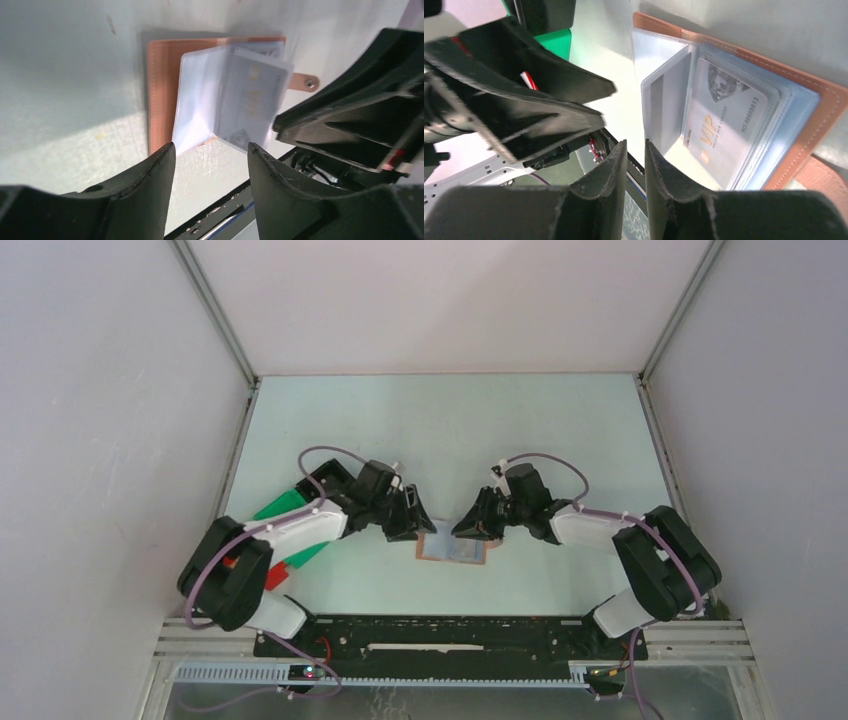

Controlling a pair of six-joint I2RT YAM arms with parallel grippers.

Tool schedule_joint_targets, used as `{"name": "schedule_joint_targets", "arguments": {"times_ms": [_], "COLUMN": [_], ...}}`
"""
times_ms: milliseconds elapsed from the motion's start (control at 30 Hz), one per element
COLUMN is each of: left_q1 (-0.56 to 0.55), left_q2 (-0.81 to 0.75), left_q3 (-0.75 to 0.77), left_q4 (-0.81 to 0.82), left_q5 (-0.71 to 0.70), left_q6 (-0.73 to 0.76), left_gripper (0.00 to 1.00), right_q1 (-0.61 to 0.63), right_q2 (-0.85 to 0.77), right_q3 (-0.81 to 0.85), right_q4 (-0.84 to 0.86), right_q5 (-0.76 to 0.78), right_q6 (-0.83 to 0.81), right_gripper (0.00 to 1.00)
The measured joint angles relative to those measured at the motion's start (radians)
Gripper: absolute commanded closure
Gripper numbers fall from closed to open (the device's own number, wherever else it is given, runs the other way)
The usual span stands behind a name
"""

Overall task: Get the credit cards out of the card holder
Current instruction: Remove the credit card from the card holder.

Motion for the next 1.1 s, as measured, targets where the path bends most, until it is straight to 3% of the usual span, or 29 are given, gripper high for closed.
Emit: {"name": "schedule_joint_targets", "arguments": {"times_ms": [267,600,1100], "left_q1": [0.074,0.072,0.009], "left_q2": [-0.200,-0.225,0.006], "left_q3": [0.007,0.011,0.013], "left_q4": [-0.136,-0.185,0.009], "left_q5": [-0.034,-0.031,0.069], "left_q6": [0.010,0.028,-0.009], "left_gripper": [0.38,0.41,0.46], "right_q1": [0.051,0.080,0.051], "right_q2": [0.097,0.185,0.147], "right_q3": [0.082,0.160,0.119], "right_q4": [0.002,0.008,-0.053], "right_q5": [-0.004,0.007,0.099], "right_q6": [0.002,0.008,0.034], "right_gripper": [0.71,0.71,0.72]}}
